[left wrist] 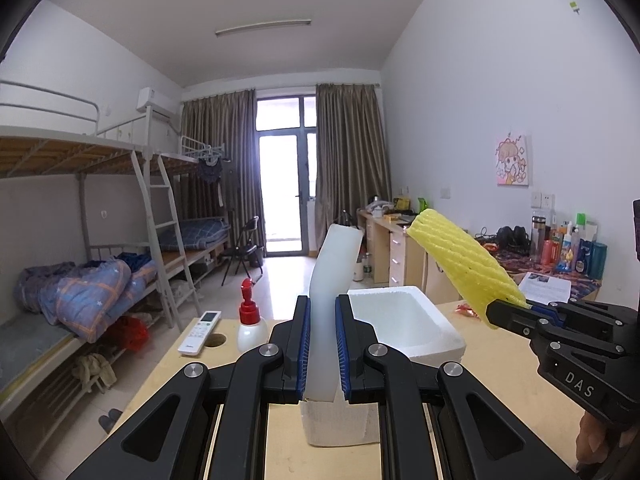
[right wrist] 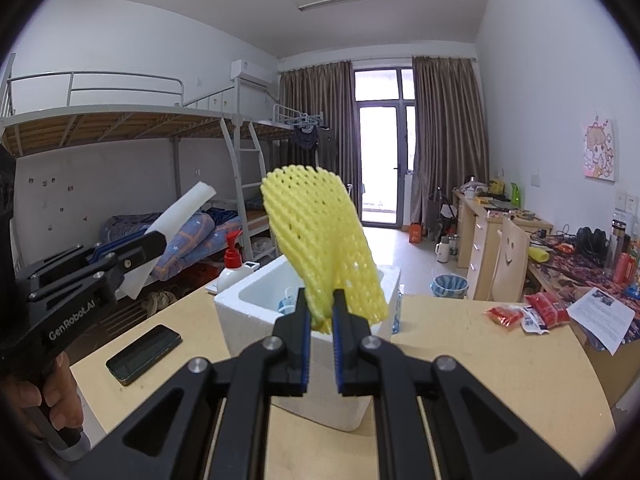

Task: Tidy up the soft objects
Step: 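Carry the white strip and yellow mesh with both grippers over the box opening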

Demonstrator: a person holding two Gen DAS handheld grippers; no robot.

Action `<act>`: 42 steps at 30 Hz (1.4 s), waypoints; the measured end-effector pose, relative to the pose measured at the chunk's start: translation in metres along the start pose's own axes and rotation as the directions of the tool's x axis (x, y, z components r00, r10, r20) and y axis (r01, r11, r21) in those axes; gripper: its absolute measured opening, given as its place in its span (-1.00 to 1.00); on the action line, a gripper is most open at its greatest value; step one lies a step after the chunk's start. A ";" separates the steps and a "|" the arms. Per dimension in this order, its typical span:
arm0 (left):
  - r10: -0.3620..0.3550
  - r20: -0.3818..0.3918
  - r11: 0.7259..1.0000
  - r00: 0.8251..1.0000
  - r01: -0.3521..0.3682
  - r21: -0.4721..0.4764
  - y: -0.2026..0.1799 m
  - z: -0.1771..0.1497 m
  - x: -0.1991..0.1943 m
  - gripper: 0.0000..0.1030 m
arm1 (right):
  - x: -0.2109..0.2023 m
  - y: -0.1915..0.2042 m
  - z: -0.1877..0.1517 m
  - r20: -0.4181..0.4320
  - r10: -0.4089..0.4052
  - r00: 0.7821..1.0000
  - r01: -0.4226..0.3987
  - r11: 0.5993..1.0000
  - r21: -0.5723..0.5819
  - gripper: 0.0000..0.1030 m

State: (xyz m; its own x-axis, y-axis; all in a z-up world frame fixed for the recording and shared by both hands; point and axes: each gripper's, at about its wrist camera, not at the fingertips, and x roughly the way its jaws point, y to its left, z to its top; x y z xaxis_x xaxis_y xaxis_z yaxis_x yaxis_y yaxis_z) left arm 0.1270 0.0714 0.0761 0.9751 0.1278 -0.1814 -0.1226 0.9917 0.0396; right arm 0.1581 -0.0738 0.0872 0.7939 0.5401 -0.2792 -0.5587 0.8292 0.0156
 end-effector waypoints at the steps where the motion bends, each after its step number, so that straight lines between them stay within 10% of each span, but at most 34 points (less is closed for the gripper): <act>1: -0.001 -0.001 1.000 1.000 0.001 0.000 -0.001 0.000 0.000 -0.74 | 0.001 0.000 0.000 -0.003 0.000 1.000 0.000 1.000 0.000 -0.77; 42: -0.045 -0.069 0.998 0.997 0.047 0.031 -0.005 0.010 0.075 -0.74 | 0.075 -0.016 0.023 -0.091 -0.025 0.996 0.026 1.000 0.001 -0.77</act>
State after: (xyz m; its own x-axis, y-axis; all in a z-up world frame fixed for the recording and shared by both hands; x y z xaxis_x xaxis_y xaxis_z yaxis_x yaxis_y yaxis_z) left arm 0.2029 0.0762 0.0718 0.9645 0.0844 -0.2503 -0.0711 0.9956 0.0616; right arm 0.2320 -0.0437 0.0878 0.7829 0.5036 -0.3654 -0.5378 0.8430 0.0097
